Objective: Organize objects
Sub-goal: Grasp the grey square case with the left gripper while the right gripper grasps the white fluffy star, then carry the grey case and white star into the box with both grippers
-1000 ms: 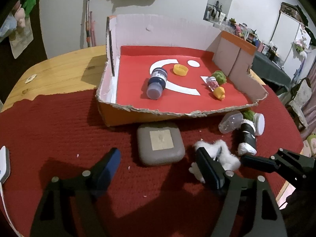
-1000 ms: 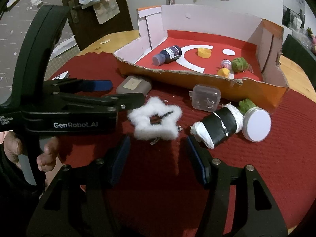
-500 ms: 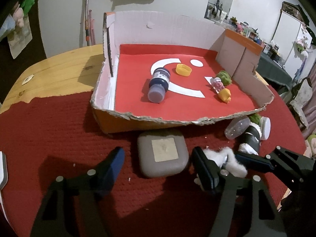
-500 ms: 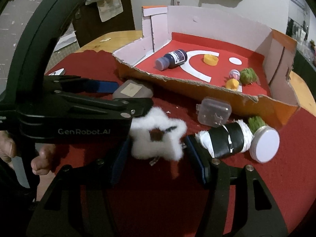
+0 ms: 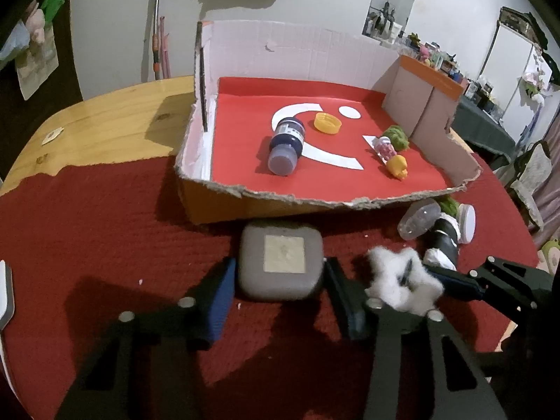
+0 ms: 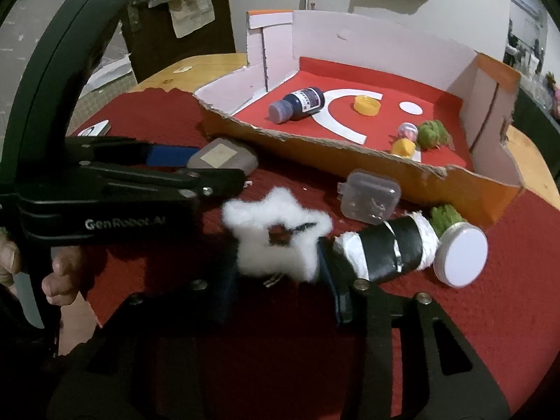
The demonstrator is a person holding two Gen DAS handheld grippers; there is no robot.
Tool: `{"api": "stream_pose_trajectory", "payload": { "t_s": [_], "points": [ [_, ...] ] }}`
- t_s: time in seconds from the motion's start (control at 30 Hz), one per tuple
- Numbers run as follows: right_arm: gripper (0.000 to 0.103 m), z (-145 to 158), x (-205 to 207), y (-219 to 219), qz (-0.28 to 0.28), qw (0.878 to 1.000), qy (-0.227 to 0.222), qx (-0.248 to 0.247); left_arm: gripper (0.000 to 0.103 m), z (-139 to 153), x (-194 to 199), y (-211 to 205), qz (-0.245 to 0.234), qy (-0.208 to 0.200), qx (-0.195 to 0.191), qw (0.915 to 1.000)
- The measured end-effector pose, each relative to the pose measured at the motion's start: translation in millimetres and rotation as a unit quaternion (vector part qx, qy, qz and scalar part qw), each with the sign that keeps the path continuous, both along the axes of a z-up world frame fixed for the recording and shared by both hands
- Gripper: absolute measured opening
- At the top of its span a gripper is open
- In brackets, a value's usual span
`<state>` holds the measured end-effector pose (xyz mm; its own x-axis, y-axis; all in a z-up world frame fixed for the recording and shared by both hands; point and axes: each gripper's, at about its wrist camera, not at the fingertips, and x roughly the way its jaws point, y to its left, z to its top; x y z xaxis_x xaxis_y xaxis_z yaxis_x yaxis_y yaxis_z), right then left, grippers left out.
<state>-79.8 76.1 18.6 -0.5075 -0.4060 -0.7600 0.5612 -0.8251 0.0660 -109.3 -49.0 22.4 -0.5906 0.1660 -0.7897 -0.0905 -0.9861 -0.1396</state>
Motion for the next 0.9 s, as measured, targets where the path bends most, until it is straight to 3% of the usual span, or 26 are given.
{"api": "stream_pose_trajectory", "payload": {
  "t_s": [0.9],
  "points": [
    [0.038,30.9,26.3,16.2,-0.016,0.999,0.023,-0.028,0.052,15.8,38.9,7.3,-0.009,0.015,0.011,0.9998]
  ]
}}
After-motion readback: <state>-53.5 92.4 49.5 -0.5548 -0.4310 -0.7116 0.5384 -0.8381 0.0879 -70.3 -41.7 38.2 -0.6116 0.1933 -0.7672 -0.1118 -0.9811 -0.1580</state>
